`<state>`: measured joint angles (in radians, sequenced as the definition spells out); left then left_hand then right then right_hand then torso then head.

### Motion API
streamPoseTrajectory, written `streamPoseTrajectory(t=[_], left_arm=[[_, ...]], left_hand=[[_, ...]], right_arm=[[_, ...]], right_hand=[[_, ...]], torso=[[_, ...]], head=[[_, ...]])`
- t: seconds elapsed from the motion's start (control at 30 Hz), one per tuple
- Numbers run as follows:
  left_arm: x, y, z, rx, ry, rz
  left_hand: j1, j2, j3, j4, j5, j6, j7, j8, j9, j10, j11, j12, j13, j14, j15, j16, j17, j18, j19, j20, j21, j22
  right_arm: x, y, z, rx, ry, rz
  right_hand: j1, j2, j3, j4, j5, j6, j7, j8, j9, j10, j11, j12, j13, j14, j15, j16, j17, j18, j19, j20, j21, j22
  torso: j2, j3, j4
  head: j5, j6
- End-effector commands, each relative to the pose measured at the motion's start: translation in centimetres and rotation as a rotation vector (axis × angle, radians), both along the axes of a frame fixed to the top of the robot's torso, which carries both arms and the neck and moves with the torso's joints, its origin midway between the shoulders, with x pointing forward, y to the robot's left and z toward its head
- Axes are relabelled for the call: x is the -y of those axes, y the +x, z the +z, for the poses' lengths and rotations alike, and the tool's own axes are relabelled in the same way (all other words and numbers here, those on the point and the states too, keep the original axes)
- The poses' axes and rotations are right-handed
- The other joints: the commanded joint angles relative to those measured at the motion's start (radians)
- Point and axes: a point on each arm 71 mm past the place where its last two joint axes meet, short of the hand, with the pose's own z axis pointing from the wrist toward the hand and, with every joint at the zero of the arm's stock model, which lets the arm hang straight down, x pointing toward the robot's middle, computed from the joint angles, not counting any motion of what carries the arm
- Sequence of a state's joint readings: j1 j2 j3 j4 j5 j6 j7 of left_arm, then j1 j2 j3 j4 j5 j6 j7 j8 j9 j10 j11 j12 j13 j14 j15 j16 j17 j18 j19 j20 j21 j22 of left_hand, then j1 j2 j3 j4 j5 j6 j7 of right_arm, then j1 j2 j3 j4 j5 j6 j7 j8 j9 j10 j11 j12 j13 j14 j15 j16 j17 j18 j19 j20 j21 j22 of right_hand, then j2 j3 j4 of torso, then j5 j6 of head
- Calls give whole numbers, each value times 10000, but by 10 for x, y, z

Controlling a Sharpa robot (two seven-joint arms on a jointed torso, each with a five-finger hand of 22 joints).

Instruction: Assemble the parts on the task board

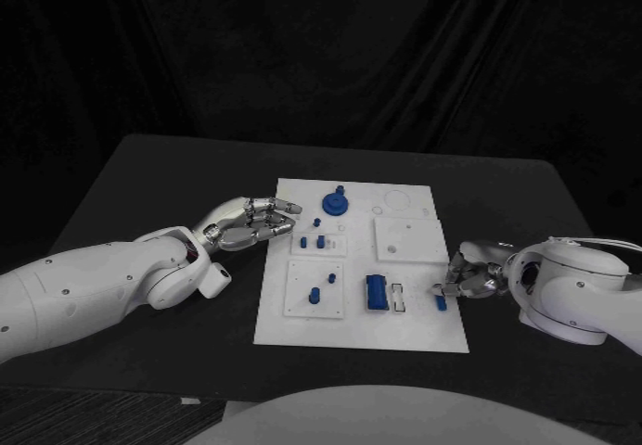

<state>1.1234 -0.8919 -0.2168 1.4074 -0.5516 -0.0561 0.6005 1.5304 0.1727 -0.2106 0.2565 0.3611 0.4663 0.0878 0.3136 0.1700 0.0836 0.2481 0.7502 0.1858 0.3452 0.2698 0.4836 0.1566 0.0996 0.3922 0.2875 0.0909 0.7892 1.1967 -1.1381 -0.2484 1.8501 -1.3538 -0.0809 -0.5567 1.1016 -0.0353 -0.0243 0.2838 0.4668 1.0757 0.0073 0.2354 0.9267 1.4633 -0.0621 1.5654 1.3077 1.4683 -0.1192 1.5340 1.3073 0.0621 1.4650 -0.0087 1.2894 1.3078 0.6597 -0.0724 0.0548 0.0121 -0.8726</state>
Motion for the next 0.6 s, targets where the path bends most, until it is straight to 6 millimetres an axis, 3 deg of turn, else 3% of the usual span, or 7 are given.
streamPoseTrajectory(t=[0.03, 0.17, 0.27, 0.3, 0.4, 0.53, 0.6], left_arm=[[2, -1, 1, -7, -161, -89], [2, -1, 0, -15, -164, -101], [2, -1, 0, -23, -162, -106], [2, -1, 0, -27, -160, -107], [2, -1, 0, -32, -157, -108], [2, -1, 0, -40, -151, -105], [2, -1, 0, -47, -148, -106]], left_hand=[[29, 30, 28, -29, 63, -43, 36, -14, -16, -44, 55, 62, 15, 56, 22, 67, -15, -128, 56, 7, 47, -17], [30, 30, 28, -30, 66, -42, 37, -14, -16, -45, 57, 64, 15, 56, 22, 68, -15, -129, 56, 7, 47, -18], [32, 32, 30, -31, 70, -41, 39, -14, -16, -46, 59, 66, 15, 56, 23, 69, -16, -130, 55, 7, 47, -19], [32, 32, 30, -31, 70, -41, 39, -14, -16, -46, 59, 66, 15, 56, 23, 69, -16, -130, 55, 7, 47, -19], [34, 35, 32, -31, 73, -42, 40, -15, -17, -47, 60, 67, 15, 55, 24, 70, -17, -131, 54, 7, 47, -19], [37, 41, 36, -33, 79, -42, 41, -16, -17, -48, 62, 69, 15, 54, 26, 70, -18, -133, 53, 7, 46, -21], [37, 41, 36, -33, 79, -42, 41, -16, -17, -48, 62, 69, 15, 54, 26, 70, -18, -133, 53, 7, 46, -21]], right_arm=[[1, -2, -5, -108, -365, -21], [-3, -2, -10, -181, -339, 54], [-5, -3, -13, -251, -332, 136], [-6, -3, -14, -292, -336, 174], [-8, -3, -17, -356, -340, 228], [-10, -4, -19, -410, -333, 281], [-11, -4, -19, -414, -318, 301]], right_hand=[[29, -24, 73, -13, -56, -34, 44, -78, -37, 1075, 34, 54, 2631, 842, 18, 16, 1607, 6, 66, 38, 6, 1803], [245, -41, 250, -124, 189, -123, 92, -283, -263, 1075, 76, 54, 2631, 830, 54, -6, 1547, 15, 41, 66, -41, 1788], [568, -80, 509, -292, 980, -163, 105, -451, -477, 1075, 85, 54, 2631, 823, 61, -17, 1515, 22, 27, 79, -66, 1780], [822, -118, 728, -439, 1587, -210, 119, -566, -618, 1075, 93, 54, 2631, 818, 64, -27, 1488, 27, 15, 83, -93, 1772], [1095, -237, 1109, -642, 2481, -197, 154, -711, -853, 1075, 122, 54, 2631, 810, 91, -43, 1445, 32, 0, 100, -124, 1763], [1232, -355, 1461, -819, 2992, -188, 182, -806, -1025, 1075, 143, 54, 2631, 804, 112, -53, 1415, 39, -13, 120, -158, 1754], [1544, -458, 1888, -1132, 3310, -209, 200, -853, -1112, 1075, 149, 54, 2631, 797, 114, -66, 1379, 44, -22, 126, -179, 1749]], torso=[[-3, -7, 3], [-3, -2, -6], [-5, -5, 6], [-4, -7, 16], [-6, -10, 15], [-15, -7, 2], [-14, -3, 1]], head=[[-9, 0], [5, 0], [14, 0], [0, 0], [-4, 0], [24, 0], [7, 0]])
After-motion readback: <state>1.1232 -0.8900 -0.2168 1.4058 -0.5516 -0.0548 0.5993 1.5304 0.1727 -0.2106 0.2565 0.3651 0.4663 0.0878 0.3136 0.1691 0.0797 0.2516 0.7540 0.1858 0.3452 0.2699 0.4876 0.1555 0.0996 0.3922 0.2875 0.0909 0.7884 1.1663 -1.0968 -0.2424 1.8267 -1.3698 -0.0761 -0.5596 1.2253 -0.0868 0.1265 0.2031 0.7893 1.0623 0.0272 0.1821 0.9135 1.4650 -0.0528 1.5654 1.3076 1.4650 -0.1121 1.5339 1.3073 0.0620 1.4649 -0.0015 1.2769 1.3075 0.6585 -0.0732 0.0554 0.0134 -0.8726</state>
